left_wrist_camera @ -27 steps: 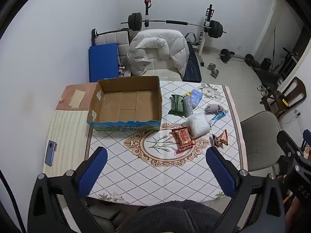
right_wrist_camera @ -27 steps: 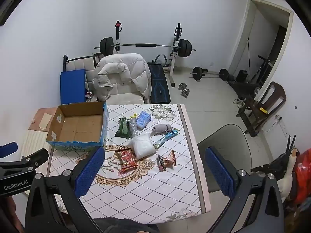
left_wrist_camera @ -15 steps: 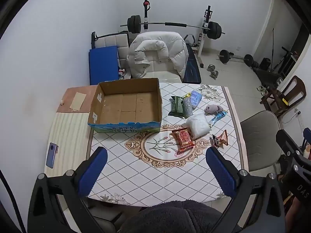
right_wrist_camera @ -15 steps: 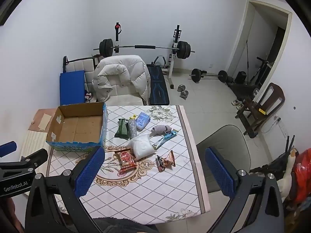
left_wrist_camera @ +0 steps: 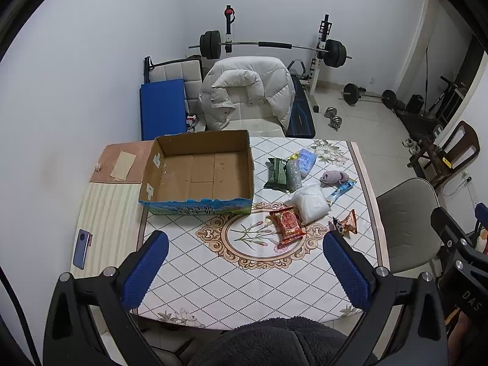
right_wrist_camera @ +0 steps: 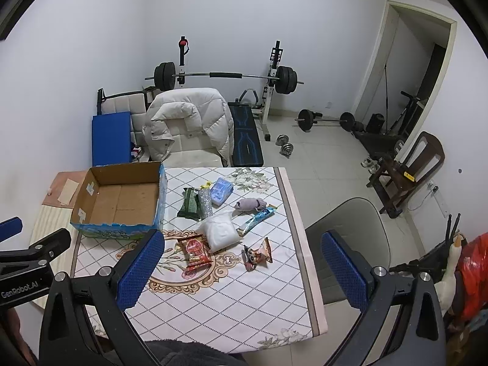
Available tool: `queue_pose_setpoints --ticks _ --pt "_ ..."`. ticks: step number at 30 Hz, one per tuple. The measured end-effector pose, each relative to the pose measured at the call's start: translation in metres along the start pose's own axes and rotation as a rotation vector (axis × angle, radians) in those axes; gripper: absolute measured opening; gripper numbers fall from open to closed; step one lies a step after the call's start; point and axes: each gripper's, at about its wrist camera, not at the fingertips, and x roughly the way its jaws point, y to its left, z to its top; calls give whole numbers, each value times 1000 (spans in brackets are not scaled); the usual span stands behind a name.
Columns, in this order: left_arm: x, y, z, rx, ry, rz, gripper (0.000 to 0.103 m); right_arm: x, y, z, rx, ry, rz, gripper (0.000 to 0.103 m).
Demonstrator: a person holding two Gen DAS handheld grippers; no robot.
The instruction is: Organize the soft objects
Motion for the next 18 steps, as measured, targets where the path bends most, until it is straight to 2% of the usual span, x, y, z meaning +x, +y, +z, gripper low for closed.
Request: queue_pose_setpoints --ticks 18 --pt "0 6 5 6 -13 19 103 6 6 4 -2 -3 7 103"
